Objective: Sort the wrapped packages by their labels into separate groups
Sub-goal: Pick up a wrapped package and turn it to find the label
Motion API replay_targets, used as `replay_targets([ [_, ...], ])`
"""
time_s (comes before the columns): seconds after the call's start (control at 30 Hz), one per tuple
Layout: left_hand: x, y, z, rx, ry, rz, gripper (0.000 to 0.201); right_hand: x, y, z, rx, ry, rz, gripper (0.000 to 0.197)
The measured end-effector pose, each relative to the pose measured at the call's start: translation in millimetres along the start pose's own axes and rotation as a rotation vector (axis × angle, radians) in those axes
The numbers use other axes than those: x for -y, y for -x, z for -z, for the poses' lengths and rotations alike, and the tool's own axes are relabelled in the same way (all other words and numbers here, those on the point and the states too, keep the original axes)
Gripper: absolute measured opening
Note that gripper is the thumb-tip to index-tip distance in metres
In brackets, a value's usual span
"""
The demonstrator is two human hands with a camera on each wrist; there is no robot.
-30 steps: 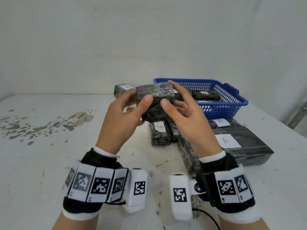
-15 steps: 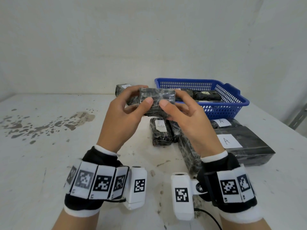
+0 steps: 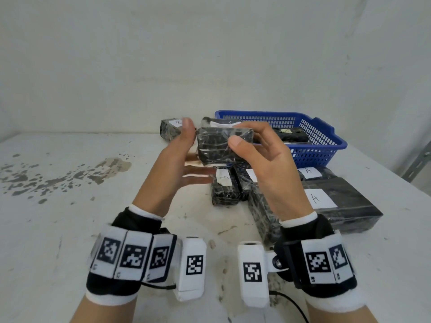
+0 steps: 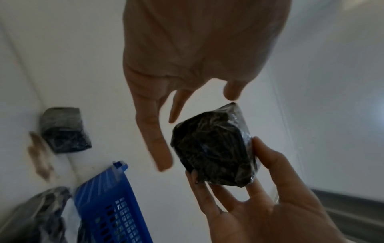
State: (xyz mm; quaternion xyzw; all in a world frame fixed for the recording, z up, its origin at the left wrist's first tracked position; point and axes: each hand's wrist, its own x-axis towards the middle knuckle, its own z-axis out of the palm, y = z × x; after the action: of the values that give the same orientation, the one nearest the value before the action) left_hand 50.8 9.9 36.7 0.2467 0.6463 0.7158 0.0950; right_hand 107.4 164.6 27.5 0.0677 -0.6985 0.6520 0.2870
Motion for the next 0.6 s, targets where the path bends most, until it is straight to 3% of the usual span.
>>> replay_targets([
  [0.13,-4.0,-1.1,6.4,0.024,0.148,-0.016,0.029,0.8,0.9,0.7,0.073,-0.009,-0.015,0.024],
  [0.27,0.5,-4.4,10.2,-0.026,0.184,-0.067,0.054,-1.0,1.3,-1.5,0.077,-0.013,-0.025,0.041],
  [0.43,-0.1,-1.4,5.8,-0.033,0.11,-0.091,0.047,-0.8,0.2,-3.7,0.065,-0.068,-0.098,0.066],
  [0.6,1.6,-0.9,4.4,-0.045,0.0,-0.099,0.065,-2.1,-0.8,-4.0,0.043,-0.083,-0.13,0.064],
])
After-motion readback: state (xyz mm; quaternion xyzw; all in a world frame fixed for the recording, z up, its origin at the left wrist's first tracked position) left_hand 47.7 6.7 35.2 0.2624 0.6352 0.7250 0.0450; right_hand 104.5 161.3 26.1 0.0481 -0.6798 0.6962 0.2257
